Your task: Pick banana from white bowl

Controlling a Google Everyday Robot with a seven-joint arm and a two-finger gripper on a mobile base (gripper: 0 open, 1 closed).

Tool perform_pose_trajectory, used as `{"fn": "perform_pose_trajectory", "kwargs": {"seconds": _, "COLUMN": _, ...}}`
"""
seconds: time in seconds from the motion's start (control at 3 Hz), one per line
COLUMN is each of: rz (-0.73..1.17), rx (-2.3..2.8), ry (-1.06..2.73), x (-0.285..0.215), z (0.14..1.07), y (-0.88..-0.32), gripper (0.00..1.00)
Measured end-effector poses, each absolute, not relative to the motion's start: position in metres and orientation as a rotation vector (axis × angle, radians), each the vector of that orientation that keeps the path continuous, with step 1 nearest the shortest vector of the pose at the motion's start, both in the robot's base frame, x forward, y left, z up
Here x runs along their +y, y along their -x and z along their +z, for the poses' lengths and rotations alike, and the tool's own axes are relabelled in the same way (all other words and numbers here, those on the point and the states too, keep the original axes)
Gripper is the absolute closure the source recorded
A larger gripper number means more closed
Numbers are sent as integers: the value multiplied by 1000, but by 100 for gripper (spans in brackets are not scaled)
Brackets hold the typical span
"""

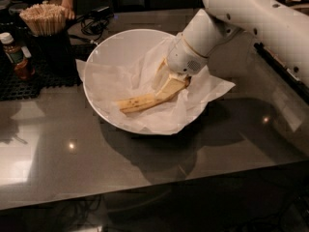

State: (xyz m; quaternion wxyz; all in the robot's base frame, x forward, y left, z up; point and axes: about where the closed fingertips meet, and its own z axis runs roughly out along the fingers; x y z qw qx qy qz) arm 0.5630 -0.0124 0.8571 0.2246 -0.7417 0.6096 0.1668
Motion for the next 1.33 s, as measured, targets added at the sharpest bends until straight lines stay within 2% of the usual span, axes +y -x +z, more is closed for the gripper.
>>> {"fn": "perform_pose_trajectory", "kwargs": {"seconds": 0.33, "rz": 487, "rx": 1697, "ry": 2043, "x": -12, "z": 851, "y": -566, "gripper": 88}}
{"fn": "perform_pose_trajectory", "kwargs": {"seconds": 0.67, "rz": 507, "rx": 1707, "ry": 2043, "x": -12, "z": 851, "y": -567, "gripper": 90}}
{"fn": "perform_pose_trajectory", "kwargs": {"seconds": 1.0, "rz": 507, "rx": 1707, "ry": 2043, "x": -12, "z": 854, "y": -567, "gripper": 72}}
{"fn": "perform_pose_trajectory", "kwargs": {"seconds": 1.33, "rz": 523, "rx": 1713, "ry": 2047, "x": -12, "z": 852, "y": -569, "gripper": 49}}
